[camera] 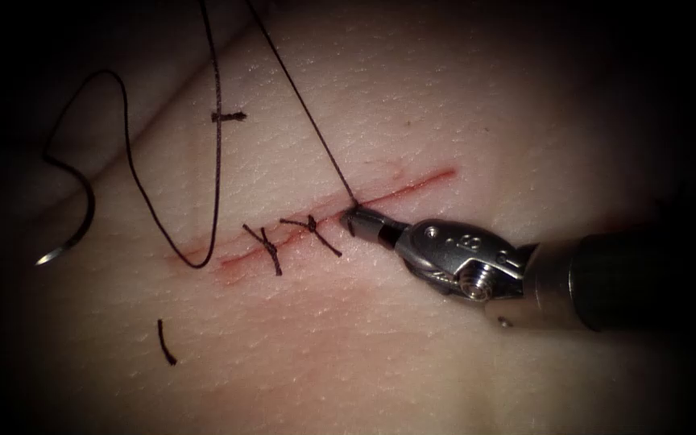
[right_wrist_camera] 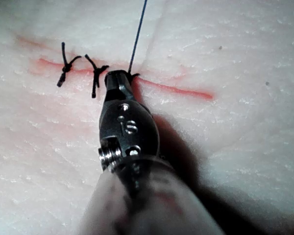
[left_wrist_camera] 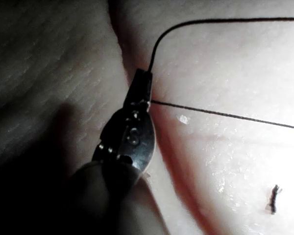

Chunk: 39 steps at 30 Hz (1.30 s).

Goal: Wound Closure

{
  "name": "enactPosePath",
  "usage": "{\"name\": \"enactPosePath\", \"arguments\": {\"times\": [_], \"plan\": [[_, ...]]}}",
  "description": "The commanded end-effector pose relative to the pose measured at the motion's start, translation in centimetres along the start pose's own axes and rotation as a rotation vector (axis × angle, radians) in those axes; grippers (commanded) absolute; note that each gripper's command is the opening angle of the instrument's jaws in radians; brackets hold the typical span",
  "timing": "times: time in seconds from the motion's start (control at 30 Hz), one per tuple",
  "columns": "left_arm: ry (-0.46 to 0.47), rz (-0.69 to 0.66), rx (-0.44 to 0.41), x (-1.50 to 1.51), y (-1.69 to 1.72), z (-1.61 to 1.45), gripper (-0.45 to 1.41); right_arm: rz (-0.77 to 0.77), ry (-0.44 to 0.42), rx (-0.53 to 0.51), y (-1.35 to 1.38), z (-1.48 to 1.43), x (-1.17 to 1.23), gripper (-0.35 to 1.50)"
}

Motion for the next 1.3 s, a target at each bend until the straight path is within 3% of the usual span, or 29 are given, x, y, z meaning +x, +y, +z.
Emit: {"name": "enactPosePath", "arguments": {"times": [0.03,0.53,1.3], "plan": [[-0.005,0.003,0.001,-0.05,-0.03,0.08,-0.45,0.001,-0.003,-0.001,-0.04,0.02,-0.08,-0.35],[-0.073,0.009,0.041,-0.09,-0.23,0.31,-0.45,-0.011,0.003,0.002,-0.09,-0.05,-0.20,-0.35],[-0.170,0.087,0.139,-0.02,-0.63,0.15,-0.45,-0.034,0.000,0.019,-0.23,-0.13,-0.43,-0.35]]}}
